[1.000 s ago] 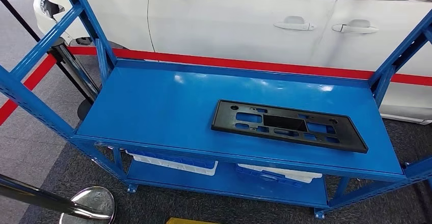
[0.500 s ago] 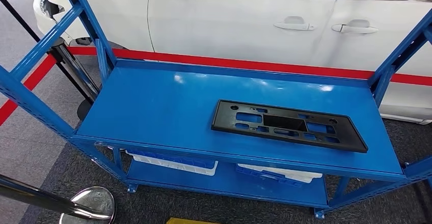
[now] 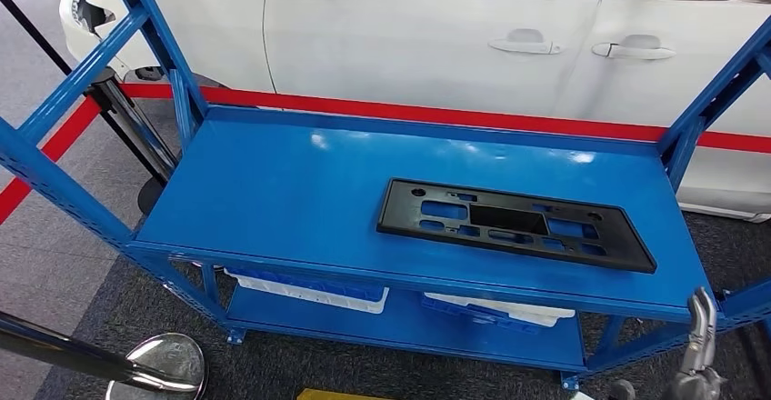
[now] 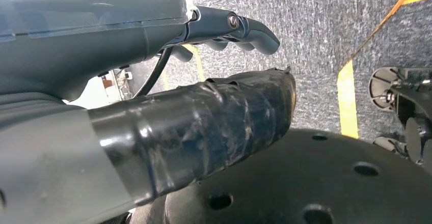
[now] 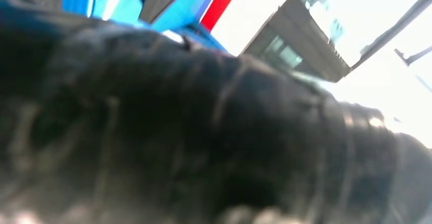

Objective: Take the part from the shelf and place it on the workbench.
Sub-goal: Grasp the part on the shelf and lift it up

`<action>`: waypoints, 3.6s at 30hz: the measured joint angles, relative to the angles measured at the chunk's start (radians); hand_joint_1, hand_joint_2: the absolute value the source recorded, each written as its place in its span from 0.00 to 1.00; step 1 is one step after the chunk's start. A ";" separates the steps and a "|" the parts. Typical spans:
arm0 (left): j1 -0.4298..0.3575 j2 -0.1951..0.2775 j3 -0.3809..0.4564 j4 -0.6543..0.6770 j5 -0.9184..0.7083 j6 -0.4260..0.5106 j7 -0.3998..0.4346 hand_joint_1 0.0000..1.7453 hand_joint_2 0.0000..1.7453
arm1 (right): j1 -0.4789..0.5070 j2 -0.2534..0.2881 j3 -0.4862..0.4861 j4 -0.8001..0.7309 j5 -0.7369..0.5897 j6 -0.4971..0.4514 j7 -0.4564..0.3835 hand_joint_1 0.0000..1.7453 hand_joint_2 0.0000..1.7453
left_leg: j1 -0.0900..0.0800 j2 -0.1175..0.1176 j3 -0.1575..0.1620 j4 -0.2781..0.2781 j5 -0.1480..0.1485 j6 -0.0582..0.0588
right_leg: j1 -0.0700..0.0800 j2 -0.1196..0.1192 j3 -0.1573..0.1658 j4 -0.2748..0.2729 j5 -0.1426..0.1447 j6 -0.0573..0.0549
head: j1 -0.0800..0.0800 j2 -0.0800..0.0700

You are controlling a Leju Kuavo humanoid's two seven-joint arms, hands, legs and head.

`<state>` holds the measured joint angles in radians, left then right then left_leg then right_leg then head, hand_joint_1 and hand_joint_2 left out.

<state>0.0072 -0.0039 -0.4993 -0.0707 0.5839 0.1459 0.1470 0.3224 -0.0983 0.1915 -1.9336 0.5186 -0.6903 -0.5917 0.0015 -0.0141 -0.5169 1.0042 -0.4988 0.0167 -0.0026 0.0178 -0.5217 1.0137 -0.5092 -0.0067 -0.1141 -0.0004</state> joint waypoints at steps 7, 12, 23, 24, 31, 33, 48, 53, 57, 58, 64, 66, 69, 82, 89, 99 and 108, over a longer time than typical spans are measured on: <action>0.000 0.000 -0.010 -0.005 0.000 -0.004 0.007 0.00 0.00 | -0.066 -0.038 0.067 0.059 0.016 0.000 0.016 0.00 0.00 | 0.000 -0.001 -0.001 0.000 0.000 0.000 | 0.000 0.000 0.000 0.000 0.000 0.000 | 0.000 0.000; 0.000 0.001 -0.017 -0.009 -0.001 -0.004 0.007 0.00 0.00 | -0.080 -0.051 0.089 0.075 0.024 0.001 0.020 0.00 0.00 | 0.000 -0.001 -0.001 0.000 0.000 0.000 | 0.000 0.000 -0.001 0.000 0.000 0.000 | 0.000 0.000; -0.007 0.014 -0.051 -0.019 -0.030 -0.021 0.017 0.00 0.00 | -0.268 -0.081 0.190 0.204 0.218 0.074 0.187 0.00 1.00 | 0.000 0.000 0.000 0.000 0.001 0.001 | 0.000 0.000 0.000 0.000 0.001 0.000 | 0.000 0.000; -0.008 0.015 -0.055 -0.019 -0.032 -0.023 0.019 0.00 0.00 | -0.282 -0.086 0.196 0.219 0.235 0.072 0.195 0.00 1.00 | 0.000 0.000 0.000 0.000 0.001 0.001 | 0.000 0.000 0.000 0.000 0.001 0.000 | 0.000 0.000; -0.010 0.025 -0.084 -0.020 -0.039 -0.031 0.038 0.00 0.00 | -0.385 -0.118 0.244 0.348 0.473 0.056 0.376 0.00 1.00 | 0.000 0.000 -0.001 0.000 0.001 0.001 | 0.000 0.000 -0.001 0.001 0.001 0.000 | 0.000 0.000; -0.010 0.028 -0.092 -0.021 -0.039 -0.032 0.039 0.00 0.00 | -0.410 -0.126 0.257 0.384 0.536 0.047 0.426 0.00 1.00 | 0.000 0.000 -0.001 0.000 0.001 0.001 | 0.000 0.000 -0.001 0.001 0.001 0.000 | 0.000 0.000; -0.010 0.038 -0.123 -0.027 -0.039 -0.036 0.037 0.00 0.00 | -0.474 -0.162 0.305 0.509 0.693 0.006 0.521 0.00 1.00 | 0.000 -0.001 -0.001 0.000 0.001 0.001 | 0.000 0.000 -0.001 0.001 0.001 0.000 | 0.000 0.000; -0.010 0.041 -0.130 -0.028 -0.043 -0.037 0.037 0.00 0.00 | -0.508 -0.168 0.324 0.558 0.741 0.018 0.550 0.00 1.00 | 0.000 0.000 -0.001 0.001 0.001 0.001 | 0.000 0.000 -0.001 0.001 0.001 0.000 | 0.000 0.000; -0.010 0.044 -0.134 -0.029 -0.046 -0.037 0.036 0.00 0.00 | -0.536 -0.172 0.336 0.593 0.755 0.025 0.554 0.00 1.00 | 0.000 -0.001 -0.001 0.001 0.001 0.001 | 0.000 0.000 -0.001 0.001 0.001 0.000 | 0.000 0.000; -0.010 0.044 -0.135 -0.029 -0.046 -0.038 0.036 0.00 0.00 | -0.540 -0.172 0.338 0.599 0.755 0.025 0.554 0.00 1.00 | 0.000 -0.001 -0.001 0.001 0.001 0.001 | 0.000 0.000 -0.001 0.001 0.001 0.000 | 0.000 0.000; -0.010 0.045 -0.145 -0.029 -0.046 -0.039 0.036 0.00 0.00 | -0.555 -0.173 0.347 0.624 0.758 0.027 0.554 0.00 1.00 | 0.000 -0.001 -0.002 0.001 0.001 0.001 | 0.000 0.000 -0.002 0.001 0.001 0.000 | 0.000 0.000; -0.010 0.045 -0.146 -0.029 -0.046 -0.039 0.035 0.00 0.00 | -0.562 -0.173 0.350 0.633 0.764 0.031 0.559 0.00 1.00 | 0.000 0.000 -0.002 0.001 0.001 0.001 | 0.000 0.000 -0.002 0.001 0.001 0.000 | 0.000 0.000; -0.010 0.045 -0.148 -0.029 -0.046 -0.041 0.035 0.00 0.00 | -0.585 -0.173 0.362 0.652 0.780 0.042 0.577 0.00 1.00 | 0.000 0.000 -0.002 0.001 0.001 0.001 | 0.000 0.000 -0.002 0.001 0.001 0.000 | 0.000 0.000; -0.013 0.048 -0.156 -0.034 -0.048 -0.052 0.028 0.00 0.00 | -0.793 -0.137 0.459 0.877 0.817 0.131 0.588 0.00 1.00 | 0.000 -0.001 -0.002 0.001 0.002 0.000 | 0.000 -0.001 -0.002 0.001 0.001 0.000 | 0.000 0.000; -0.014 0.053 -0.160 -0.035 -0.047 -0.057 0.026 0.00 0.00 | -0.907 -0.089 0.524 1.017 0.838 0.133 0.579 0.19 1.00 | 0.000 -0.001 -0.002 0.001 0.002 0.000 | 0.000 0.000 -0.002 0.002 0.001 0.000 | 0.000 0.000; -0.014 0.057 -0.169 -0.035 -0.036 -0.053 0.010 0.00 0.00 | -0.994 -0.032 0.592 1.118 0.810 0.133 0.563 1.00 1.00 | 0.000 -0.002 -0.002 0.001 0.002 0.000 | 0.000 -0.001 -0.003 0.002 0.001 0.000 | 0.000 0.000; -0.012 0.057 -0.170 -0.035 -0.027 -0.053 0.010 0.00 0.00 | -0.994 -0.031 0.616 1.131 0.784 0.132 0.551 1.00 1.00 | 0.000 -0.001 -0.002 0.001 0.002 0.000 | 0.000 -0.001 -0.003 0.002 0.001 0.000 | 0.000 0.000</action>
<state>-0.0050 0.0534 -0.6691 -0.1061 0.5567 0.0927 0.1570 -0.6721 -0.1294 0.8077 -0.8028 1.3030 -0.5586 -0.0402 0.0013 -0.0154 -0.5193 1.0052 -0.4968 0.0167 -0.0029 0.0172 -0.5248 1.0158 -0.5079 -0.0065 -0.1141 -0.0004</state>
